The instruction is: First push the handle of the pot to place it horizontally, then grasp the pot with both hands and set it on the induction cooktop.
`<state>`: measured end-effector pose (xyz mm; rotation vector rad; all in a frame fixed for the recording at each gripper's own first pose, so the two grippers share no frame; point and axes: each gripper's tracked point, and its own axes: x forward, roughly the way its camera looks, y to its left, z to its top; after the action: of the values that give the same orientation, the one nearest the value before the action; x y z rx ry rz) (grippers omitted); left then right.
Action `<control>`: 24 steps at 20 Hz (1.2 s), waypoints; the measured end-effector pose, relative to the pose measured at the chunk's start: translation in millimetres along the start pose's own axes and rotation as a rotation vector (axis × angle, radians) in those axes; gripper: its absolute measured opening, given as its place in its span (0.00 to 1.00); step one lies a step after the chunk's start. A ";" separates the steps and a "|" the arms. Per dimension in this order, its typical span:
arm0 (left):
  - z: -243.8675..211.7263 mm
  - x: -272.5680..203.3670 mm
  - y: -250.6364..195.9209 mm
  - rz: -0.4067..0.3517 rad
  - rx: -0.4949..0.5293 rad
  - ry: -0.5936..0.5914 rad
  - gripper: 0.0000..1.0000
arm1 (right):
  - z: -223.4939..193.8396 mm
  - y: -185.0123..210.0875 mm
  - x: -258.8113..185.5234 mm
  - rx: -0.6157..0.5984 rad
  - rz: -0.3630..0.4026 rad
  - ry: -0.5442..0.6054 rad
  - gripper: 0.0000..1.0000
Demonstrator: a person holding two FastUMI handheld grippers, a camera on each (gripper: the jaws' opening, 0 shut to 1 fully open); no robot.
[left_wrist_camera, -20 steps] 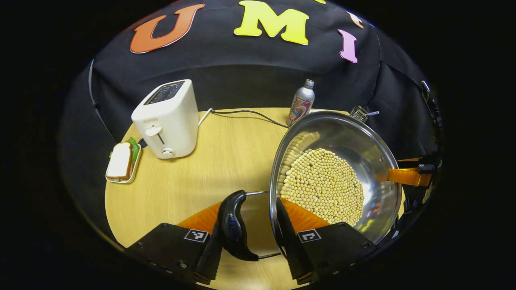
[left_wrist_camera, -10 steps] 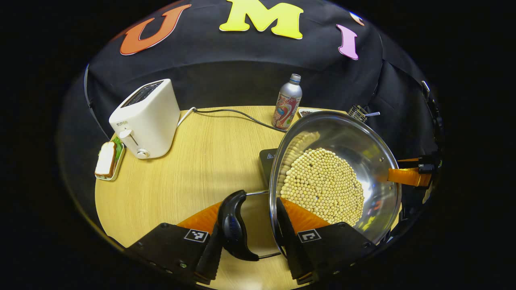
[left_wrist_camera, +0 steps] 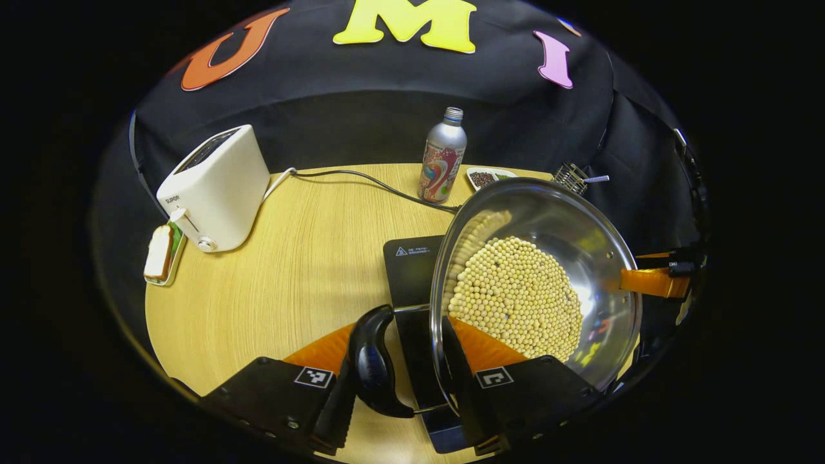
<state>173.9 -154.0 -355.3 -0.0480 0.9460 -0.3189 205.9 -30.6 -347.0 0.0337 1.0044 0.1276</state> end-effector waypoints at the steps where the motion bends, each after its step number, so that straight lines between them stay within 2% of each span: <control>1: -1.0 1.3 -0.8 0.001 -0.002 0.002 0.65 | -0.7 -1.6 0.9 0.000 -0.001 0.002 0.56; 24: -13.8 22.8 0.7 -0.017 -0.026 0.057 0.65 | -2.8 -6.1 16.7 -0.009 -0.008 0.073 0.54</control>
<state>175.3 -158.6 -381.5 -0.0713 1.0064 -0.3255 212.9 -34.7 -363.0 0.0172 1.0765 0.1266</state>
